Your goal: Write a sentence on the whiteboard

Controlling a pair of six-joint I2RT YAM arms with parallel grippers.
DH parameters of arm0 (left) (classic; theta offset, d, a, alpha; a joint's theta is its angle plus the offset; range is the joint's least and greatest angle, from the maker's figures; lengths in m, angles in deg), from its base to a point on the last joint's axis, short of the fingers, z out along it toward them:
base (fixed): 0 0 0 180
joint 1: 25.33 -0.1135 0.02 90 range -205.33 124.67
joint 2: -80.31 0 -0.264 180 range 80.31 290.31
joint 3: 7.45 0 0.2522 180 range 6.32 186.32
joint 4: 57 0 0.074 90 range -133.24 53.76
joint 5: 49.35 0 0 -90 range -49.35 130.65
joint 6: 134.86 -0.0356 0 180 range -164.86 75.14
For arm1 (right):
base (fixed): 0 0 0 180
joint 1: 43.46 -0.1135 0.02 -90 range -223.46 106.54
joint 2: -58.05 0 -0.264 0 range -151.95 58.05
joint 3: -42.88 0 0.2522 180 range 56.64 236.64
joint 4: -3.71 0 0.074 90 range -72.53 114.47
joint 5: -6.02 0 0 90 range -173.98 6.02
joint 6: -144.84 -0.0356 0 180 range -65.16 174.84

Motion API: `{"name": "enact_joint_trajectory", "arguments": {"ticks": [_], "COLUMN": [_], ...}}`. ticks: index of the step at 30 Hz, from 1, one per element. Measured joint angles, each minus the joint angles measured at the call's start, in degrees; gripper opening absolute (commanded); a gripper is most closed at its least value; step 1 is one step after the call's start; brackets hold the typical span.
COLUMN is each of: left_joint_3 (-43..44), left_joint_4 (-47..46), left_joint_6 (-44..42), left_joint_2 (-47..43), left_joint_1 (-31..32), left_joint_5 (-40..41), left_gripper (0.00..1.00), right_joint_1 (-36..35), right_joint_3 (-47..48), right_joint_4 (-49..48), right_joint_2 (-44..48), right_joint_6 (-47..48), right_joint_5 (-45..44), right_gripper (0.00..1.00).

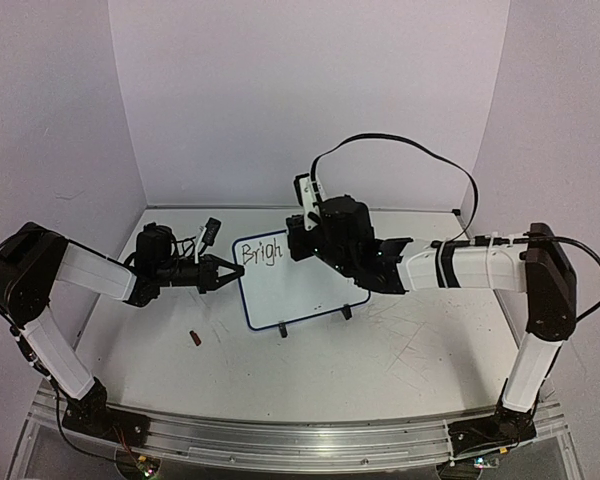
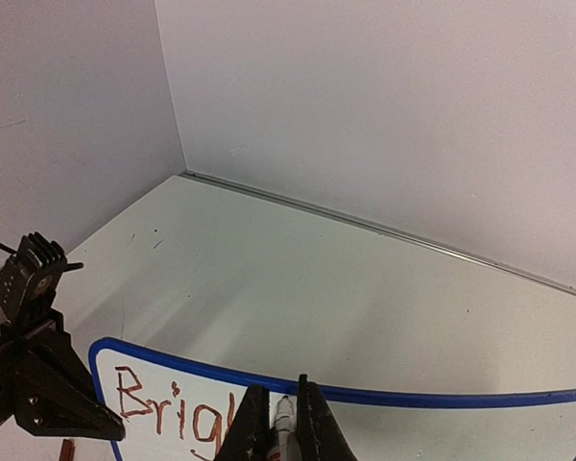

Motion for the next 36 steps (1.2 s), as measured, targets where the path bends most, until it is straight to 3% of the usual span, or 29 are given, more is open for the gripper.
{"name": "enact_joint_trajectory", "arguments": {"ticks": [36], "left_joint_3": [0.0], "left_joint_4": [0.1], "left_joint_6": [0.0], "left_joint_2": [-0.1], "left_joint_1": [0.0], "left_joint_5": [0.2], "left_gripper": [0.0], "right_joint_1": [-0.8], "right_joint_3": [-3.6], "right_joint_4": [0.6], "right_joint_2": [-0.6], "right_joint_6": [-3.4], "right_joint_5": [1.3], "right_gripper": [0.0]}}
